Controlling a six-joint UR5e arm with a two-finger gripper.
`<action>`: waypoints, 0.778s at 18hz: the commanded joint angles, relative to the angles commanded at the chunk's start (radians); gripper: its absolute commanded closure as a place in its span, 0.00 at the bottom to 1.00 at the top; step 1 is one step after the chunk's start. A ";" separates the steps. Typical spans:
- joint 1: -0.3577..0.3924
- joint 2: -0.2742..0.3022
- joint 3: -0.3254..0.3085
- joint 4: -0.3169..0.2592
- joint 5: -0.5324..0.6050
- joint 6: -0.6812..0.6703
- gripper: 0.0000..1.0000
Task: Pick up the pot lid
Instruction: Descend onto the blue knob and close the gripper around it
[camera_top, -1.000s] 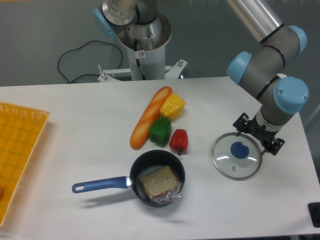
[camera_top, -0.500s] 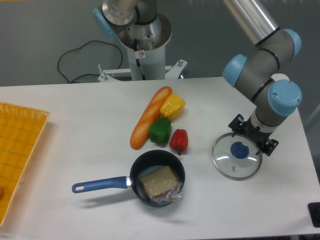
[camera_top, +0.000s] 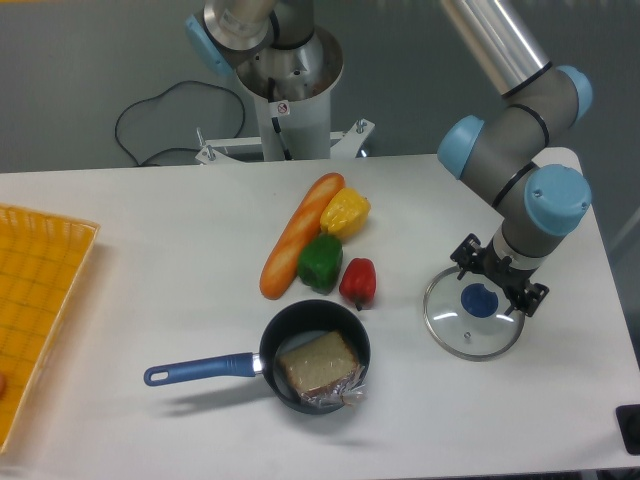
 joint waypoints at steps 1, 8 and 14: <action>-0.002 0.000 0.000 0.000 0.000 -0.003 0.00; -0.005 -0.009 -0.005 0.002 0.000 -0.003 0.00; -0.005 -0.015 -0.017 0.029 0.000 -0.002 0.00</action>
